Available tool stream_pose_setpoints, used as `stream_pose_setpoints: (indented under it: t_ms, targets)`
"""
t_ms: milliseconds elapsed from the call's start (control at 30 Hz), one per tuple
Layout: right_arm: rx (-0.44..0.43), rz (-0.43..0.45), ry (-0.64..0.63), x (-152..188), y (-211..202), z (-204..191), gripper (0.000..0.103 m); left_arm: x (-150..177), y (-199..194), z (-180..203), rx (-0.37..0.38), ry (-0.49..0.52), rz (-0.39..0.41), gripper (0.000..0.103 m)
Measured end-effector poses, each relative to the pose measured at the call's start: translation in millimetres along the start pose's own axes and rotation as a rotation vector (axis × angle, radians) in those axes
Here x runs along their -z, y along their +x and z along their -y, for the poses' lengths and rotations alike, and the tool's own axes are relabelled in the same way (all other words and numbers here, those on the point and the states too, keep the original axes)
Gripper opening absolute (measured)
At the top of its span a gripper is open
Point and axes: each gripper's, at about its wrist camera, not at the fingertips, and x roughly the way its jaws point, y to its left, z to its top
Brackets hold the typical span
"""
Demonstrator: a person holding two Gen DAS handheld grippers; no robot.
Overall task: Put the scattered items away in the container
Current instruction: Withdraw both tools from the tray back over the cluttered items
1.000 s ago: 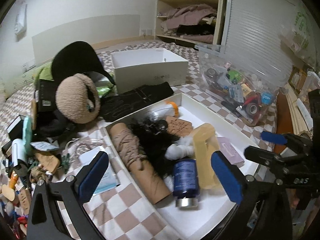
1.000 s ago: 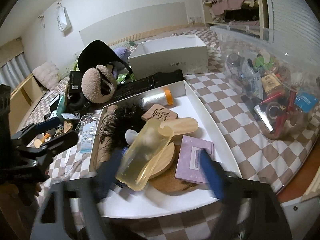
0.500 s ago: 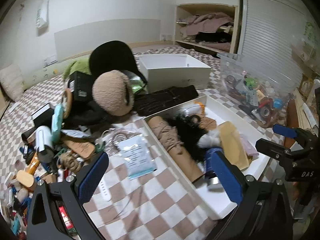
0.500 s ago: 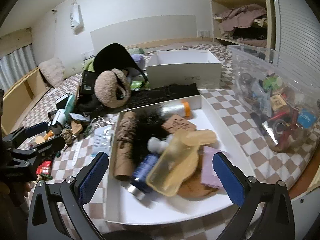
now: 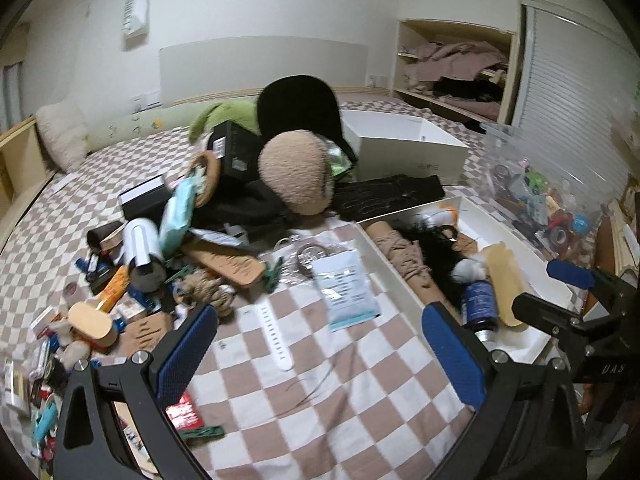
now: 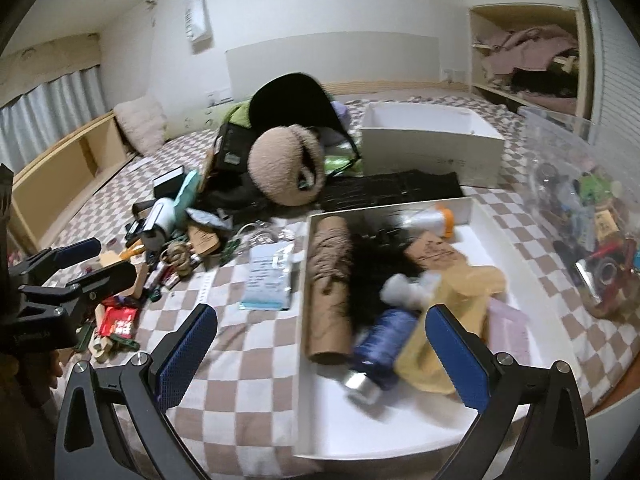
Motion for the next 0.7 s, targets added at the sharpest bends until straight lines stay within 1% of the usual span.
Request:
stream_pose_setpoints:
  t_ms: [233, 333, 433, 700]
  targets:
    - [-0.062, -0.041, -0.009, 4, 18, -33, 0.103, 18, -11, -41, -0.042, -0.066, 0.005, 0.103]
    - [-0.097, -0.063, 0.009, 6, 26, -43, 0.103, 27, -15, -56, -0.069, -0.087, 0.006, 0.103]
    - [-0.102, -0.075, 0.018, 8, 33, -52, 0.103, 36, -18, -71, -0.096, -0.108, 0.005, 0.103]
    - [-0.127, -0.112, -0.040, 19, 56, -82, 0.103, 63, -15, -108, -0.147, -0.167, -0.021, 0.103]
